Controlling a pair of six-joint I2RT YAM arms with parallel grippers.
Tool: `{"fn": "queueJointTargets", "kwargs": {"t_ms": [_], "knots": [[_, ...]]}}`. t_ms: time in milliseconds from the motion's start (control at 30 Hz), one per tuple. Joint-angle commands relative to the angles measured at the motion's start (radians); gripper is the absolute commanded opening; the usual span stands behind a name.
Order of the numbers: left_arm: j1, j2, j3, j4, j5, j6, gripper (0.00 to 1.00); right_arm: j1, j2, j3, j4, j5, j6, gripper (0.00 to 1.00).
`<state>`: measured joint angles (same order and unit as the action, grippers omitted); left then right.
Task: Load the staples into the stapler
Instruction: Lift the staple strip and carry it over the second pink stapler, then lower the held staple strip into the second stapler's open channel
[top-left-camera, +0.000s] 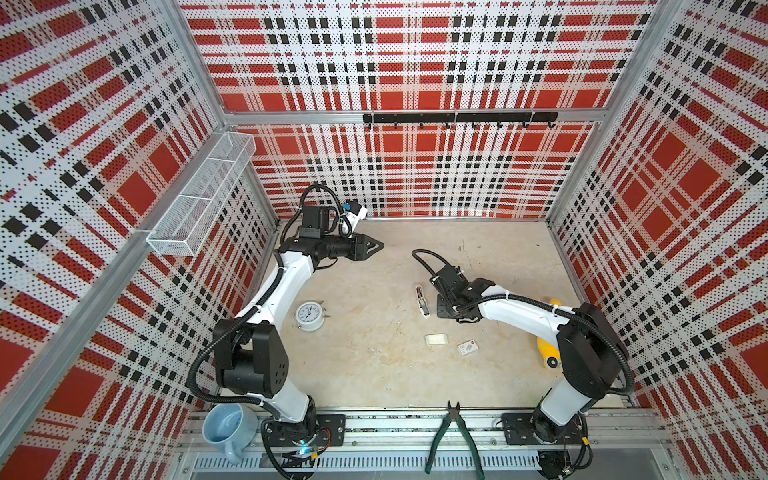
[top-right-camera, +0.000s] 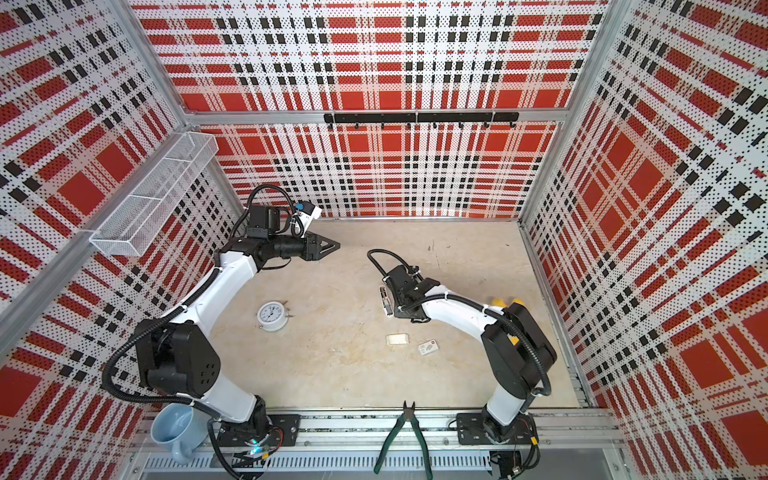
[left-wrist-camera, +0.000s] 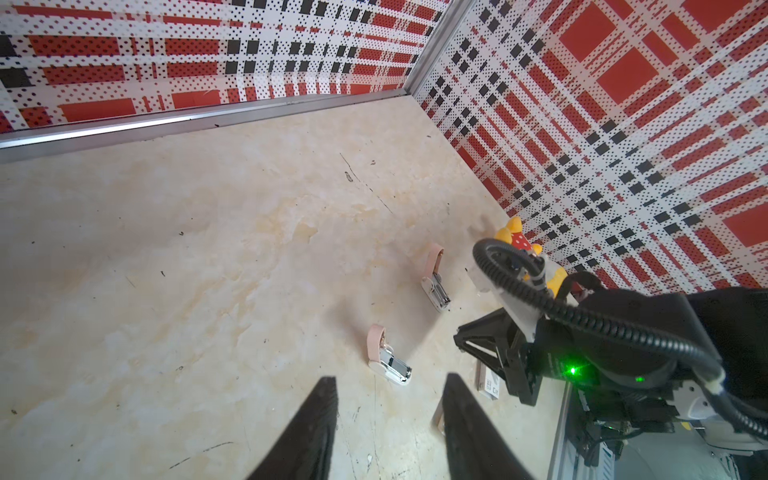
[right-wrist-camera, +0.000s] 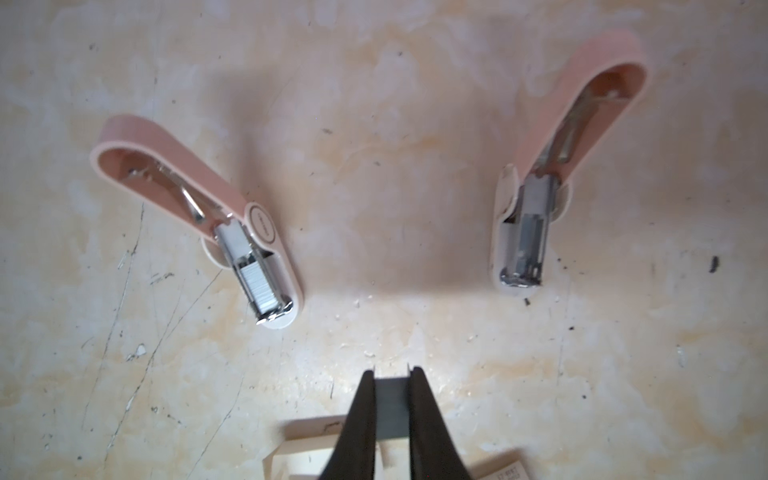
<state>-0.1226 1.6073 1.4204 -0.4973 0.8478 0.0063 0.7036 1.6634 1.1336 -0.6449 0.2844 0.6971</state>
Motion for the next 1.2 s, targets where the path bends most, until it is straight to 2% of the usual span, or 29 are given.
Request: {"fn": "queueJointTargets", "kwargs": {"t_ms": [0, 500, 1167], "knots": [[0.01, -0.002, 0.041, -0.006, -0.004, 0.009, 0.45, -0.04, -0.05, -0.034, 0.05, 0.027, -0.028, 0.15], [0.005, 0.022, 0.06, -0.001, -0.016, 0.007, 0.45, -0.187, -0.087, -0.137, 0.181, 0.014, -0.07, 0.15], [-0.001, 0.034, 0.063, -0.006, -0.013, 0.03, 0.45, -0.207, 0.005, -0.114, 0.258, 0.007, -0.119, 0.15]]}}
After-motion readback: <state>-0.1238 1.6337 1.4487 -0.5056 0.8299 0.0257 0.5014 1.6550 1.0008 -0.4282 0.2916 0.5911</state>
